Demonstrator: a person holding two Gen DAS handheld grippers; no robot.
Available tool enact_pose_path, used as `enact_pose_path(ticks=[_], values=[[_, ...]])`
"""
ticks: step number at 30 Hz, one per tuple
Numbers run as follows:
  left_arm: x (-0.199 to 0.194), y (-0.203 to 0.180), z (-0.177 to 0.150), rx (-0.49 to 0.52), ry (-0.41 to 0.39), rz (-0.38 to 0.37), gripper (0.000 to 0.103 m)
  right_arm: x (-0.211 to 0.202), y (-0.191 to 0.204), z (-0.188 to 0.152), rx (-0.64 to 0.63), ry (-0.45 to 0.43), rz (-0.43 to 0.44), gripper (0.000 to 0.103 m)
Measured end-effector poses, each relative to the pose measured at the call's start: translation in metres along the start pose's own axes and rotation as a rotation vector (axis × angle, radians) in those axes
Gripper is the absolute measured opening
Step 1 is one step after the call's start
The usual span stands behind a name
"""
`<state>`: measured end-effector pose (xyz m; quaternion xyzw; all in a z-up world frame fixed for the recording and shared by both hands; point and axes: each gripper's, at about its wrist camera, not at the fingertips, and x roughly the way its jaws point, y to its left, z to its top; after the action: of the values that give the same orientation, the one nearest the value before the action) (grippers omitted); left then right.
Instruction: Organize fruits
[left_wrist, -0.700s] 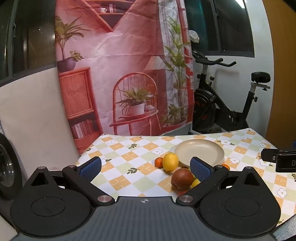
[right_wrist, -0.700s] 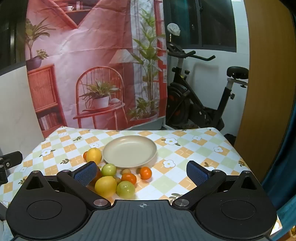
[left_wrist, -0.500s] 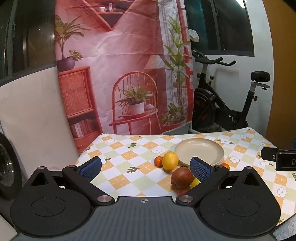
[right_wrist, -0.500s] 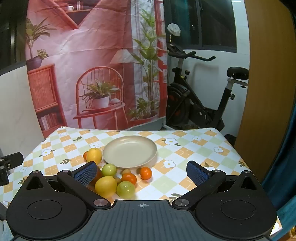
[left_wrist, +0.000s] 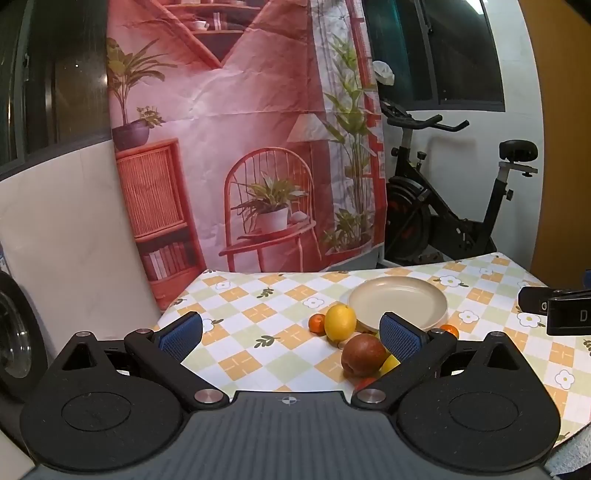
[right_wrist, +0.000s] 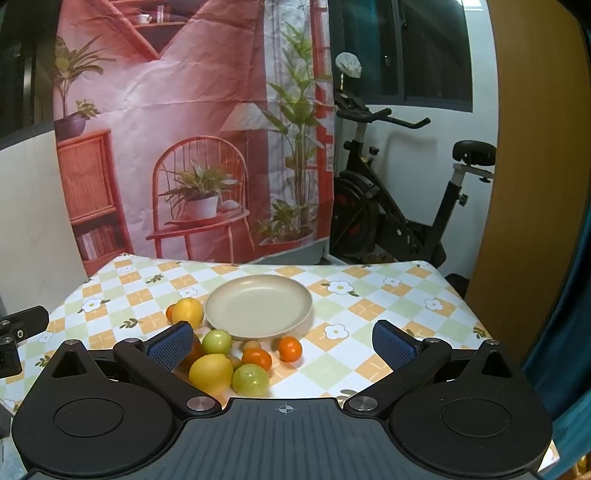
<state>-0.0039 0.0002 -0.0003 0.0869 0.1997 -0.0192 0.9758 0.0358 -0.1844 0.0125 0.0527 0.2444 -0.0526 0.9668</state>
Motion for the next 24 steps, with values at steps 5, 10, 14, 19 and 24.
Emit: enact_pose_path(ticks=[5,10,14,19,24], values=[[0.001,-0.0005,0.0001,-0.003,0.008,-0.001,0.103,0.0004,0.0004,-0.0007,-0.004,-0.003,-0.001,0.103],[0.0017,-0.0003,0.0003,-0.004,0.008,-0.001,0.103,0.0013,0.0003,-0.0008,-0.004,-0.002,0.0,0.103],[0.0035,-0.0006,0.0004,-0.005,0.016,-0.004,0.103,0.0037,0.001,-0.0022,-0.004,-0.002,-0.001,0.103],[0.0081,0.0013,0.0005,-0.022,0.03,-0.004,0.103,0.0007,-0.0001,0.0008,-0.001,-0.001,0.0,0.103],[0.0077,-0.0012,0.0008,-0.01,0.027,-0.004,0.103,-0.001,0.0006,0.0013,0.001,0.002,-0.003,0.103]])
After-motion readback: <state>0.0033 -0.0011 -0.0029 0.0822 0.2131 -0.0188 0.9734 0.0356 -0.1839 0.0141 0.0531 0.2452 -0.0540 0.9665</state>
